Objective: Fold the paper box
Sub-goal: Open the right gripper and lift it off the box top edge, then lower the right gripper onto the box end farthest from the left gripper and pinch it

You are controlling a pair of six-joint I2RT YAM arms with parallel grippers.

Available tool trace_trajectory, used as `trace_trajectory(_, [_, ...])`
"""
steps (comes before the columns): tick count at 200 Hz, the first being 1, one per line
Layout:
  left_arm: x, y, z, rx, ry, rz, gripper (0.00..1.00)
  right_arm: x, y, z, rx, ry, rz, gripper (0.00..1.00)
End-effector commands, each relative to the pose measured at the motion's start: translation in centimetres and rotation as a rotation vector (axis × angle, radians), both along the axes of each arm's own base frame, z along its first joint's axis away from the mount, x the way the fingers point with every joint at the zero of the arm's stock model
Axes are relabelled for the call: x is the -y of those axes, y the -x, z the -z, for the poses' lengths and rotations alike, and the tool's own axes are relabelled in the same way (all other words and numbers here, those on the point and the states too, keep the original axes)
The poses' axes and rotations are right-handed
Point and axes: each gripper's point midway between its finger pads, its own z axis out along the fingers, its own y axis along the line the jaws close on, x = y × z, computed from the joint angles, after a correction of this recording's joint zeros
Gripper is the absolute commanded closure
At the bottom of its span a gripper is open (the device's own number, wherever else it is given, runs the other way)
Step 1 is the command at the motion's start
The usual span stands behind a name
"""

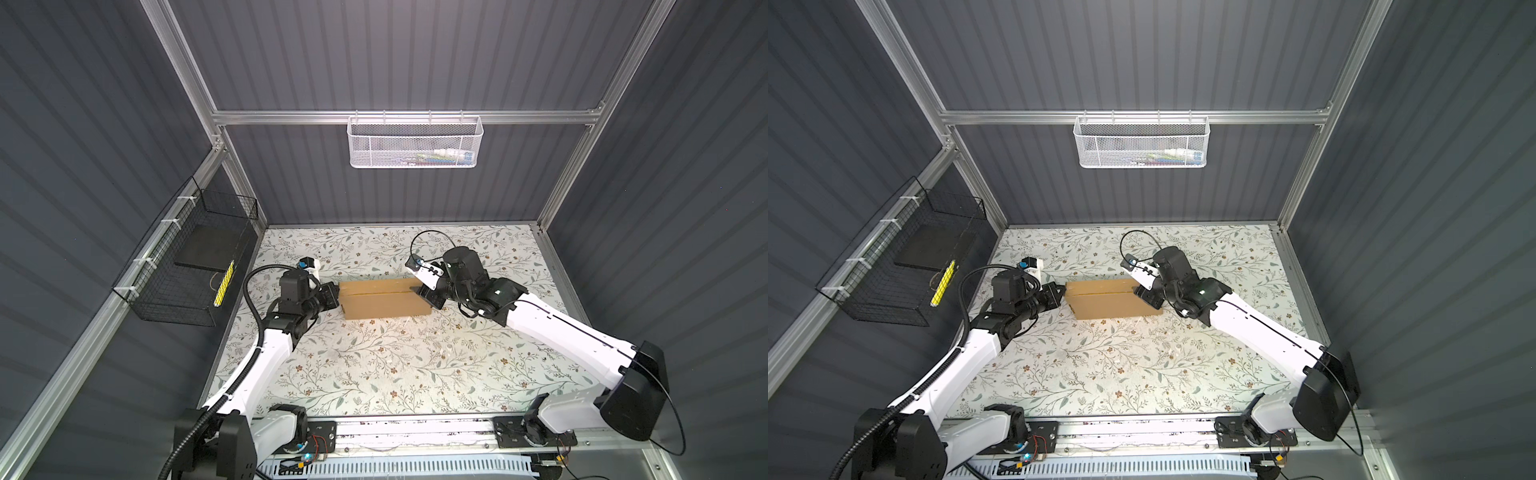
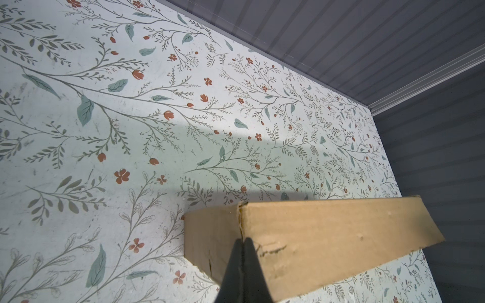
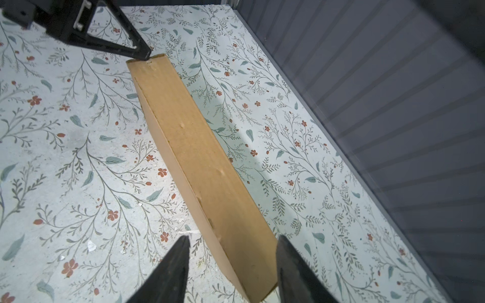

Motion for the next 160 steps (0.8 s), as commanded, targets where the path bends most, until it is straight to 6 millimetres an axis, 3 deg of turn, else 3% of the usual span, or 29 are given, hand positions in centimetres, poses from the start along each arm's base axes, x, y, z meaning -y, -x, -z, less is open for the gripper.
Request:
trace_trajectory(1, [-0.7, 1.7, 3.6, -0.141, -0.056, 0.007, 0.93, 1.1, -0.7, -1.5, -0.060, -0.154, 0.083, 0.45])
trace_trajectory(118, [-0.5, 1.8, 2.2, -0.101, -0.070, 0.032, 0.92, 5.4, -3.4, 0.4, -0.322, -0.345, 0.355, 0.44])
trace_trajectory(160, [-0.5, 1.8, 2.2, -0.099, -0.071, 0.039, 0.92, 5.7, -3.5, 1.8, -0.407, -0.375, 0.387, 0.44])
